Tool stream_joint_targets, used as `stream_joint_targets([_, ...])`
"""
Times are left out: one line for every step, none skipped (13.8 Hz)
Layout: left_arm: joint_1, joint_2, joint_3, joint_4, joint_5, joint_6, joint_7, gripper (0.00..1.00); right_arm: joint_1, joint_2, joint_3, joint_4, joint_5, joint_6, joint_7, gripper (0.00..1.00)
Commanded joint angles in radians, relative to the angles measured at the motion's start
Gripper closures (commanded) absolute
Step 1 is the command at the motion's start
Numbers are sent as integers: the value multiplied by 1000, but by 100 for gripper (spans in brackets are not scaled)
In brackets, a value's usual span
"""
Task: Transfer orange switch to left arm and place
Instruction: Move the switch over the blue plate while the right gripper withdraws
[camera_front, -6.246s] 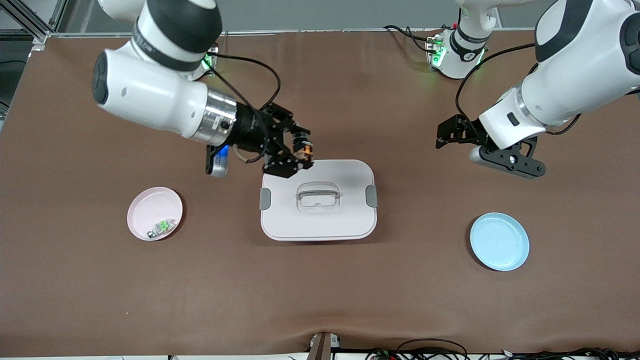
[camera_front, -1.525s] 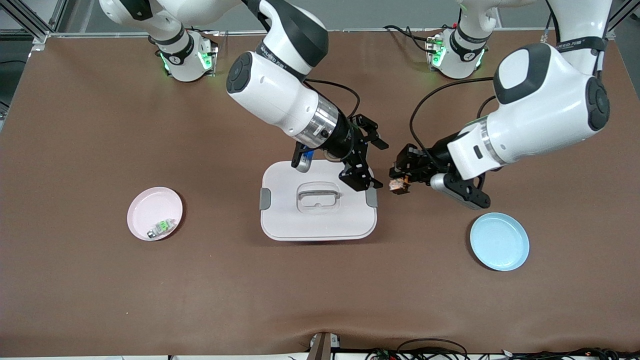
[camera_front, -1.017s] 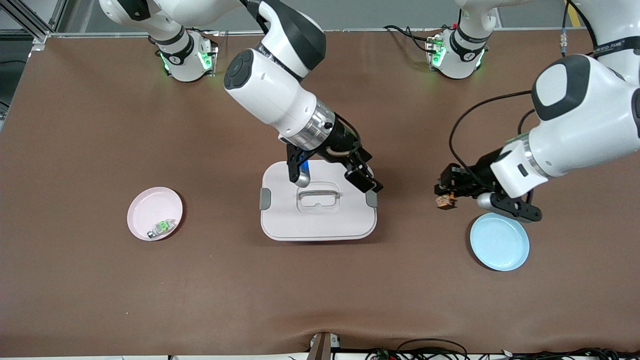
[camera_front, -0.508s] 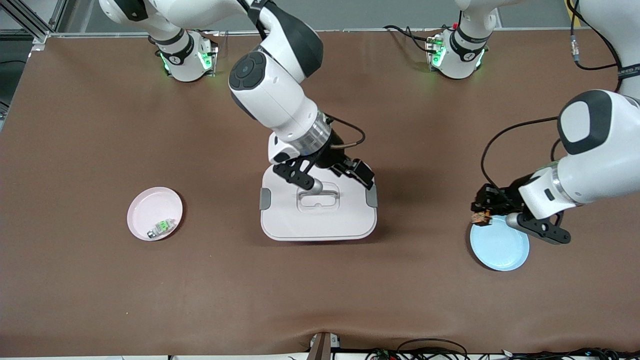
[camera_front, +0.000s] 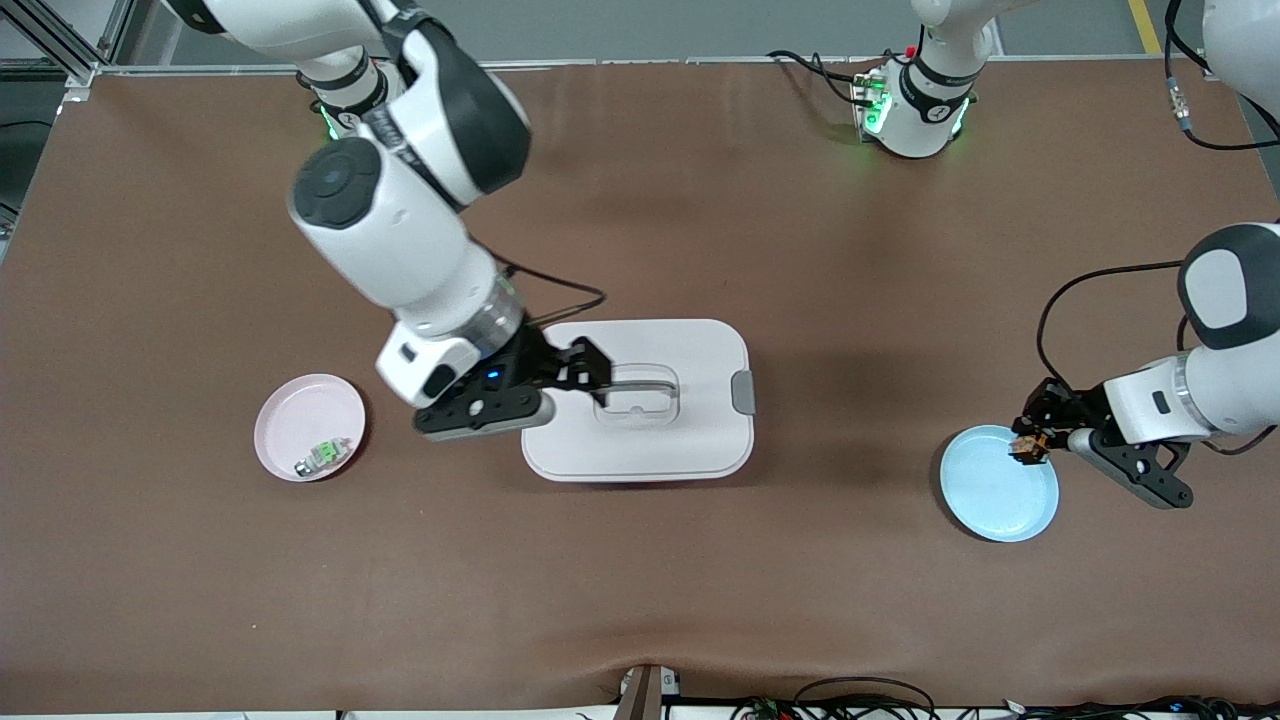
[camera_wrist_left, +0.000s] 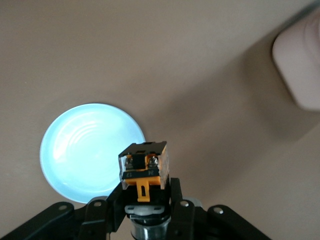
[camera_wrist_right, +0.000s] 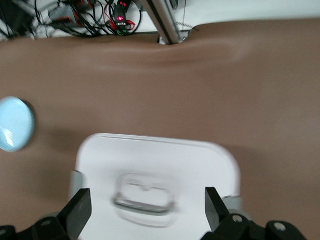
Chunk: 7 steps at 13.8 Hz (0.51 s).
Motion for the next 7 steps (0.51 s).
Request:
stream_joint_targets([27,33,-7,9,84,-8,149,100,-41,-19,16,-8,-102,-83,-239,0])
stream_joint_targets([33,45,-7,9,110,-2,195,100,-50,-22,14,-8,-110,-95,-314,0])
stream_joint_targets([42,57,-5,9,119,1,243,100,-73,-25,14,-8,-110,-98,-391,0])
stream_joint_targets([54,72,-5,9,120,6,292,100,-85,-28,14,-8,-110,-100,-452,0])
stream_joint_targets([65,91,-5,10,121,18,362,100,-102,-28,14,-8,-112,-121,-489,0])
stream_joint_targets([77,106,-4,10,121,39,427,100,-122,-28,11,-7,-112,-161,-522,0])
stream_joint_targets([96,129,-2,10,121,61,490,100,-142,-28,11,-5,-113,-178,-564,0])
